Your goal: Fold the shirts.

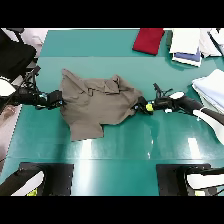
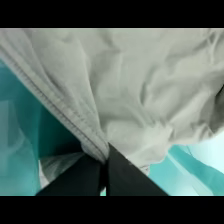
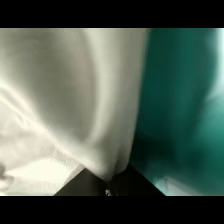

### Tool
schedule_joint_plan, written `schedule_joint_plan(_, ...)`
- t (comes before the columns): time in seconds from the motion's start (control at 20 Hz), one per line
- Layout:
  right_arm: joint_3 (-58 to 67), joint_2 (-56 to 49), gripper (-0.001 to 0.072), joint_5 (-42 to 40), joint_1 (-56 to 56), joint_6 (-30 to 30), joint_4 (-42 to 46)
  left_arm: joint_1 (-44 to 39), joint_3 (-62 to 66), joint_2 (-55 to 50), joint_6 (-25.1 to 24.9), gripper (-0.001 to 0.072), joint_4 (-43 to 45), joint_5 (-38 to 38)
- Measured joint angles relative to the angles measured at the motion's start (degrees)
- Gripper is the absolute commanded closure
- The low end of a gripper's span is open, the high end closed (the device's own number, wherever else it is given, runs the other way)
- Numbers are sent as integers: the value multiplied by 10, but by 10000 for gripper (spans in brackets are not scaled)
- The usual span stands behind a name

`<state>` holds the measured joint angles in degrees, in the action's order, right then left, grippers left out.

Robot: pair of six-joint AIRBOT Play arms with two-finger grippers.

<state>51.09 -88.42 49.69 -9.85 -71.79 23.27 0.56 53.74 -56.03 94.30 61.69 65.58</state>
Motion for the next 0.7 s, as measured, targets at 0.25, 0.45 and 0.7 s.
schedule_joint_plan(0.25,45,85,690,38,18,14,-5,45,65,0,2,680,14,0)
schedule_joint_plan(0.45,83,225,689,79,52,20,14,68,176,0,3,680,-5,6)
schedule_joint_plan(0.7,184,389,689,130,67,-60,145,75,359,0,-6,681,-56,19)
